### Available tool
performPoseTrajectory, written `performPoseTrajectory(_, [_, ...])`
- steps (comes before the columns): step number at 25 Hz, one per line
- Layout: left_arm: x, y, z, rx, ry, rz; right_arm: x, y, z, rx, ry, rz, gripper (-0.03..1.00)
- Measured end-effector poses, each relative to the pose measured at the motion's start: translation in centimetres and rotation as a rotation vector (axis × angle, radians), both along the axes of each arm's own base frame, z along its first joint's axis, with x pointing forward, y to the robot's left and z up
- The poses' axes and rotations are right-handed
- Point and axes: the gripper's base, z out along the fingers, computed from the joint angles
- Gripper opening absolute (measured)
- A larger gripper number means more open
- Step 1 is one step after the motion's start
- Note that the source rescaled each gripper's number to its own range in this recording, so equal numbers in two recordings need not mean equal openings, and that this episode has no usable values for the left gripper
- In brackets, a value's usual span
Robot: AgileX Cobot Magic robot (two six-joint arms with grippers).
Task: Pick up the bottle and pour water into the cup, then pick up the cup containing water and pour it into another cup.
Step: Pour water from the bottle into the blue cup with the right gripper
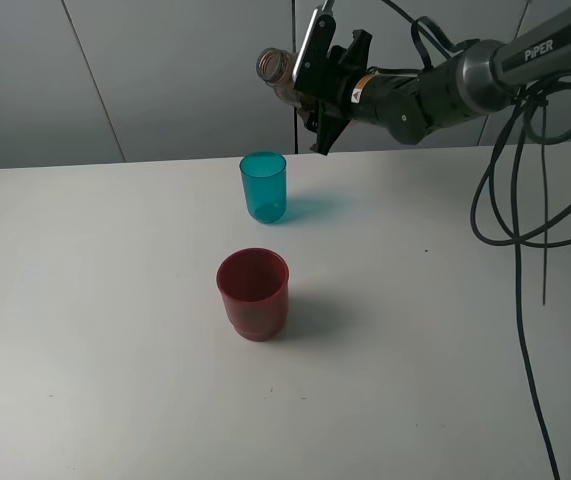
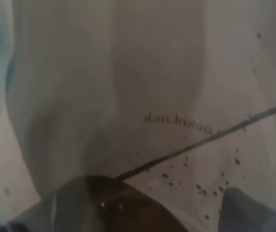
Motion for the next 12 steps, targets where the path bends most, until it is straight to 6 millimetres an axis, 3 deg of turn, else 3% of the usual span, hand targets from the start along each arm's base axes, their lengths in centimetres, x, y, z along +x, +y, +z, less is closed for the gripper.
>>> performPoseTrajectory(12, [0.00,0.00,0.00,0.000,0.000,0.000,-0.44,0.84,-0.29,-0.031,0.024,-0.069,0.07])
